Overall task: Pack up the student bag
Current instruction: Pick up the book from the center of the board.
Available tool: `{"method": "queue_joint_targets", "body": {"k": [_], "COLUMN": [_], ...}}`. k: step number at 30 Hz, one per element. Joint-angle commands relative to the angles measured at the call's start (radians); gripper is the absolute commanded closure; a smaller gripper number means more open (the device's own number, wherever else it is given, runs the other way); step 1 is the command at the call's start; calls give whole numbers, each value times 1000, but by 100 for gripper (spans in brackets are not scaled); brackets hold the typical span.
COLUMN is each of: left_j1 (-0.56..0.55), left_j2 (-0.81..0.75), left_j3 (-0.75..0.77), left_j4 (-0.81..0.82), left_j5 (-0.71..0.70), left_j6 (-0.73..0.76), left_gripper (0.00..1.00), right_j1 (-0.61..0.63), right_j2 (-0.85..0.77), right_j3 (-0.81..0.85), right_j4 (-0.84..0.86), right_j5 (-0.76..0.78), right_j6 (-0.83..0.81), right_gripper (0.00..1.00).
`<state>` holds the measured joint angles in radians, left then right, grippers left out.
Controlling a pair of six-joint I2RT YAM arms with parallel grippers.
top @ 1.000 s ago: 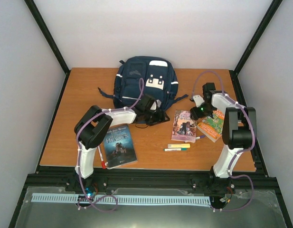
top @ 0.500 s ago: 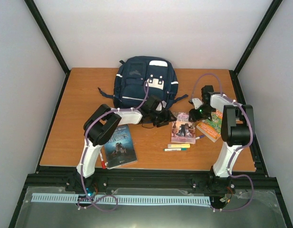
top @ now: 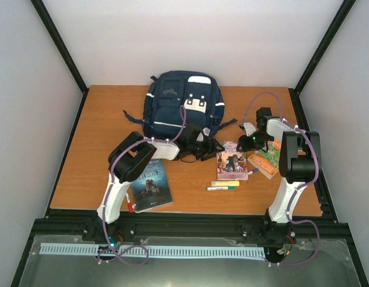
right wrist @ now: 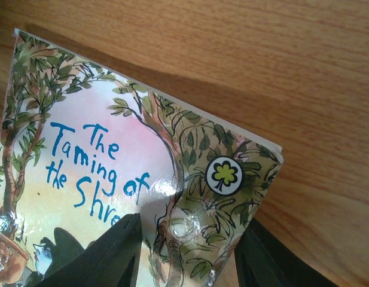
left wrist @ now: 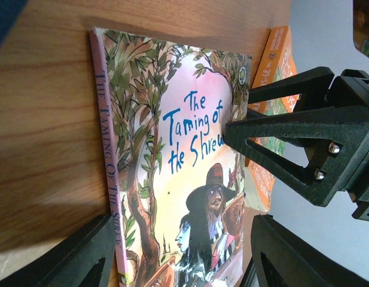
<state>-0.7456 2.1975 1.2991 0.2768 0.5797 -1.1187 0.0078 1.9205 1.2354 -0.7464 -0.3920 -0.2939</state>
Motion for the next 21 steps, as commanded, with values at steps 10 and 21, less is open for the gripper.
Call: {"method": "queue_joint_targets", "body": {"k": [10,21], "left_j1": [-17,-18], "left_j2": [-149,-90], "left_j3": [-123,-84], "left_j4": [379,186], "left_j5": [-109,-116], "left_j6": [-126,-180], "left_gripper": [44,45], "right_j1": [24,23], "right_j2": [37,33], "right_j3": [-11,-14], "right_j4": [-2,1], "right_j5": [-148,-181], "right_j6": [30,30], "right_gripper": [57,56]}}
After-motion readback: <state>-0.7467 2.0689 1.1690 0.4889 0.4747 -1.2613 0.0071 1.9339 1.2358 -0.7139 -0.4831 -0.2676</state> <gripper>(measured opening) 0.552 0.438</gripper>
